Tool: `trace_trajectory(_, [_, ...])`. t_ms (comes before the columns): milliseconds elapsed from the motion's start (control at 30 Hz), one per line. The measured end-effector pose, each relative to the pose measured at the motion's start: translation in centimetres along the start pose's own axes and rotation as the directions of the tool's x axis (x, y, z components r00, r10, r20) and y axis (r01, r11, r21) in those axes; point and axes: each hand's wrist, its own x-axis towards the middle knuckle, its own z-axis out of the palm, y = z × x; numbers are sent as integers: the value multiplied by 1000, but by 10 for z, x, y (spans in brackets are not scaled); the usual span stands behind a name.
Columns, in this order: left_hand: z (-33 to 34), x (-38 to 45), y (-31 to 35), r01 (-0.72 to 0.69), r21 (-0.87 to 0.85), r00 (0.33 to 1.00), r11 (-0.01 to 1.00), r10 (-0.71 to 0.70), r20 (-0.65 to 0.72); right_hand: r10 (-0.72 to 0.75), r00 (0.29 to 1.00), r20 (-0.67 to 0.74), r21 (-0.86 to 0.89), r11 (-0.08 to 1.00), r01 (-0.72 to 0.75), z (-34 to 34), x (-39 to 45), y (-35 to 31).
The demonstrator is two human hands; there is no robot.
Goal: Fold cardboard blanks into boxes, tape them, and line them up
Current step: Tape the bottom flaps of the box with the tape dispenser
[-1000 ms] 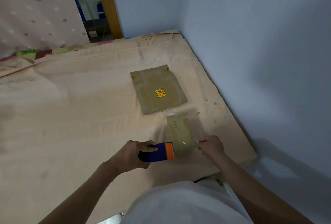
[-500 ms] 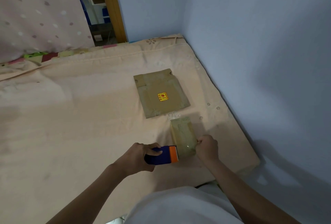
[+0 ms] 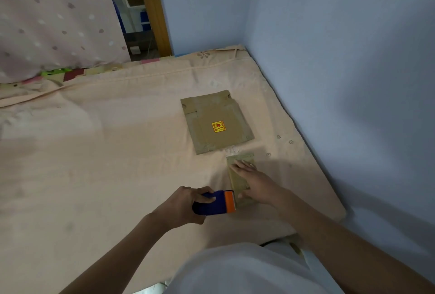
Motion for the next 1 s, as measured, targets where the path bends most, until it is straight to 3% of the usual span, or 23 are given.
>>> trace_trajectory(200, [2, -6, 3, -5, -43, 1000, 999, 5, -6, 14, 998, -55, 158, 987, -5, 6, 1, 15])
trace_trajectory(633, [-12, -21, -3, -7, -164, 998, 986, -3, -56, 20, 998, -55, 185, 983, -9, 9, 5, 18])
trace_trajectory(1000, [-26, -32, 14, -22, -55, 998, 998, 19, -65, 43, 998, -50, 213, 977, -32, 9, 7, 19])
